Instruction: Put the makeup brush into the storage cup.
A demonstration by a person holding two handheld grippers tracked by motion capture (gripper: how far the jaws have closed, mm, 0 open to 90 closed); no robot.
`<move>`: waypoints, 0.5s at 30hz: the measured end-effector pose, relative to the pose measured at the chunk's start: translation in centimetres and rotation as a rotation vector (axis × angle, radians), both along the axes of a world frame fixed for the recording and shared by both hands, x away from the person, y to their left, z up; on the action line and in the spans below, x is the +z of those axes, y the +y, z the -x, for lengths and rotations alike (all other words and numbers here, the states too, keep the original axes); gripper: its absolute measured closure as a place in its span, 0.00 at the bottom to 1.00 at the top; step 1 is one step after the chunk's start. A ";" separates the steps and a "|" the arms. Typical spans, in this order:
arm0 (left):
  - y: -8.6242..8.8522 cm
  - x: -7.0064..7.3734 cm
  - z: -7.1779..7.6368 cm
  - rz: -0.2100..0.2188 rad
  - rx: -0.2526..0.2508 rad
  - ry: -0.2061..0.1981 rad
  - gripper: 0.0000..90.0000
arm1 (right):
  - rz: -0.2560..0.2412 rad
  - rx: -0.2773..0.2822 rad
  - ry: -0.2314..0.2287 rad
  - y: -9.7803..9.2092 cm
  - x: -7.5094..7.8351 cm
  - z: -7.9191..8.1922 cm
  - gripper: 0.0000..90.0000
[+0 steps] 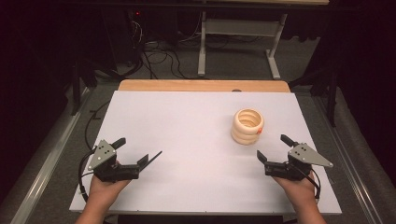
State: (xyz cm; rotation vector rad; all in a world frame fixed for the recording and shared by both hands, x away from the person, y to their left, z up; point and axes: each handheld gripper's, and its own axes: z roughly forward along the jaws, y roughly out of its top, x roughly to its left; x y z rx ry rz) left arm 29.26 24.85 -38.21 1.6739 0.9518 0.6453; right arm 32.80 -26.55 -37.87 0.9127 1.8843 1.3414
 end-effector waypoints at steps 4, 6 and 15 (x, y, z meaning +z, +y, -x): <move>-0.1 -0.2 -0.1 -0.010 0.002 0.014 0.01 | 0.006 0.003 -0.003 0.1 -0.1 0.0 0.03; -0.1 -0.3 -0.2 -0.020 0.003 0.024 0.01 | 0.012 0.003 -0.001 0.1 -0.2 -0.1 0.03; -0.2 -0.7 -0.6 -0.065 0.010 0.088 0.01 | 0.013 -0.005 0.005 0.2 -0.3 -0.1 0.03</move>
